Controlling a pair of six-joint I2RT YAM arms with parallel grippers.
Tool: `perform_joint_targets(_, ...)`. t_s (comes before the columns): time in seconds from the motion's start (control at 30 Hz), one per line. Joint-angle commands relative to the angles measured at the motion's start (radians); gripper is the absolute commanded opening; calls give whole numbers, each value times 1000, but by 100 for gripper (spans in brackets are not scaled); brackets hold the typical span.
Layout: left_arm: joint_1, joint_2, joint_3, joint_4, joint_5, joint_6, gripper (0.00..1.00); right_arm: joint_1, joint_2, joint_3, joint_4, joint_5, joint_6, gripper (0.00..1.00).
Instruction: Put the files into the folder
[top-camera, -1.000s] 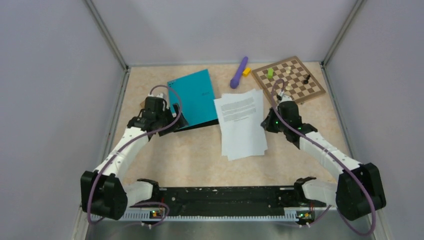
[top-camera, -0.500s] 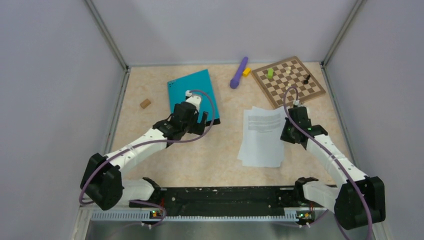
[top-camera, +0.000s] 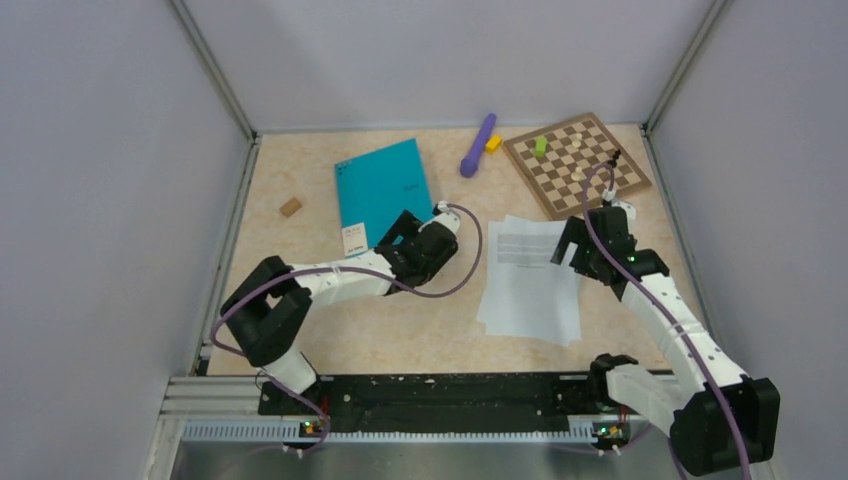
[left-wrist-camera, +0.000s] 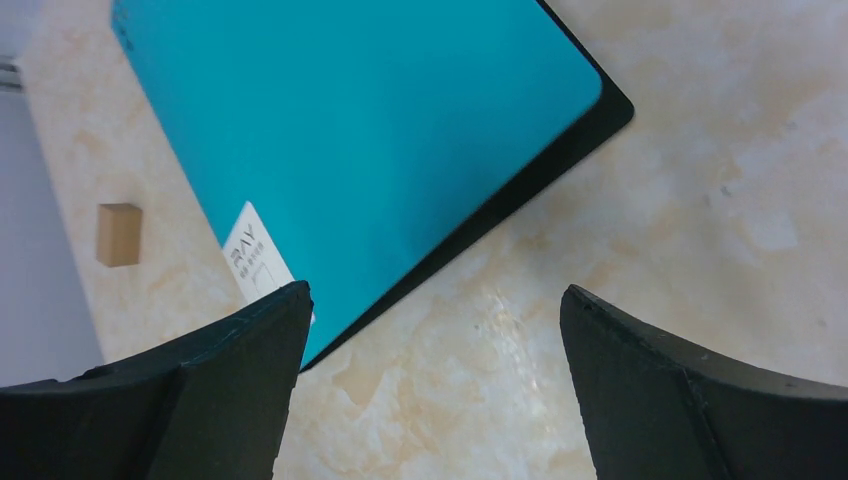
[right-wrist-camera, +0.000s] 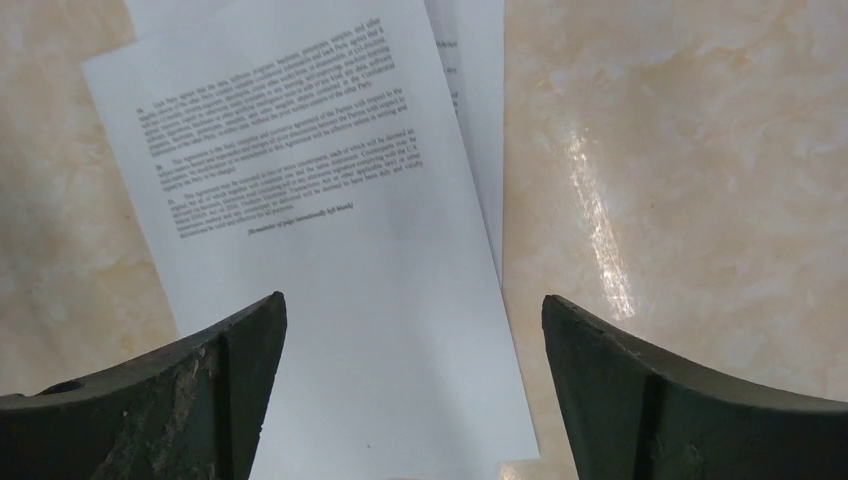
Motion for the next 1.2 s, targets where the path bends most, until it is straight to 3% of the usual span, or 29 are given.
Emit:
perform_joint_targets(0.0, -13, 115, 83, 120, -290, 73, 99, -9, -29, 89, 13, -6, -7, 97)
perform_joint_targets(0.27, -12, 254, 110, 318, -433, 167, 92, -8, -27, 92, 10, -3, -20, 99)
perform_joint_targets(0.43, -12, 296, 116, 430, -528, 226, 80, -8, -29, 91, 16, -19, -27, 99)
perform_joint_targets(0.6, -12, 276, 124, 512, -594, 240, 60, -9, -34, 90, 22, -19, -32, 99)
perform_joint_targets(0.9, -10, 96, 138, 426, -580, 98, 0, -9, -9, 124, 74, -144, -66, 99)
perform_joint_targets(1.03, -10, -14, 116, 321, -587, -3, 0, -8, 33, 161, 134, -284, -53, 99)
perform_joint_targets(1.17, -9, -198, 57, 158, -552, -223, 0, 5, 83, 173, 237, -427, 17, 98)
